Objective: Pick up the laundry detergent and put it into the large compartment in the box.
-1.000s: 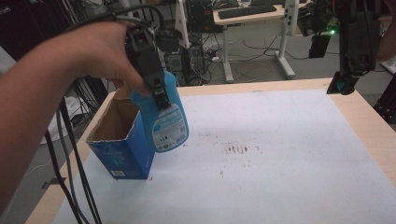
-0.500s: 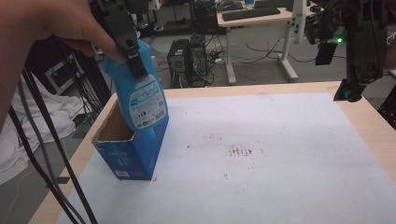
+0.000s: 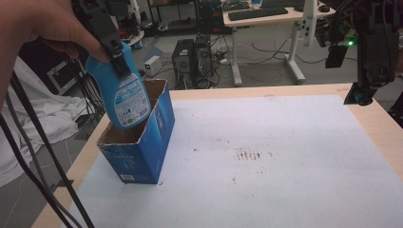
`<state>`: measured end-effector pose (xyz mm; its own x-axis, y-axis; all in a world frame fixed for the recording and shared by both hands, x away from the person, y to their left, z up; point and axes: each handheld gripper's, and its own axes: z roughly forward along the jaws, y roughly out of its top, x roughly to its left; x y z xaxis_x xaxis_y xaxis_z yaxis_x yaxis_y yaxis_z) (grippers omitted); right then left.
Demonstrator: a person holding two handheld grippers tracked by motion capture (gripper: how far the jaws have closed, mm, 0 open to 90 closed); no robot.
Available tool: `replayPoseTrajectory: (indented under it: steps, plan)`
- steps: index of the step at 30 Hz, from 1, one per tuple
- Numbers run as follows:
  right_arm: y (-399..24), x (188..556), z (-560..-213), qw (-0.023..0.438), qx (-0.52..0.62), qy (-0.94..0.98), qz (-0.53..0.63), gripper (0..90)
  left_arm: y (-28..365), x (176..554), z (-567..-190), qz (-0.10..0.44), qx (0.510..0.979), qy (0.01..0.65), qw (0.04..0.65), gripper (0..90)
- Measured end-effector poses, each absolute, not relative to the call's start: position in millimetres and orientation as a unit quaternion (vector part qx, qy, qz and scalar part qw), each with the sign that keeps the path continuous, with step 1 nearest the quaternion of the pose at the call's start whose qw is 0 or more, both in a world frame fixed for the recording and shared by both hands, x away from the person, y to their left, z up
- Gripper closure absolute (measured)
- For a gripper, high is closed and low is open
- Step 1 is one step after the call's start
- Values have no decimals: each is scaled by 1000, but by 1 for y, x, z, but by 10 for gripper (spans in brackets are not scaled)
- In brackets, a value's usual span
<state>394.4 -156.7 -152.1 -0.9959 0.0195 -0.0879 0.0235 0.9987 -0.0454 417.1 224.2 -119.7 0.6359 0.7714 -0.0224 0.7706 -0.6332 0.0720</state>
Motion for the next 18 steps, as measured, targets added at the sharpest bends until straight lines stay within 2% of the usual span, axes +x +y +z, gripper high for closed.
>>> replayPoseTrajectory:
  steps: [13, 18]
  plan:
    - [-155, 400, -155, 40, 18, 999, -29, 21, 245, 435, -157, -11, 901, 434, 29, 390]
    - [-155, 401, -156, 40, 19, 999, -29, 21, 242, 439, -190, -17, 916, 400, 7, 391]
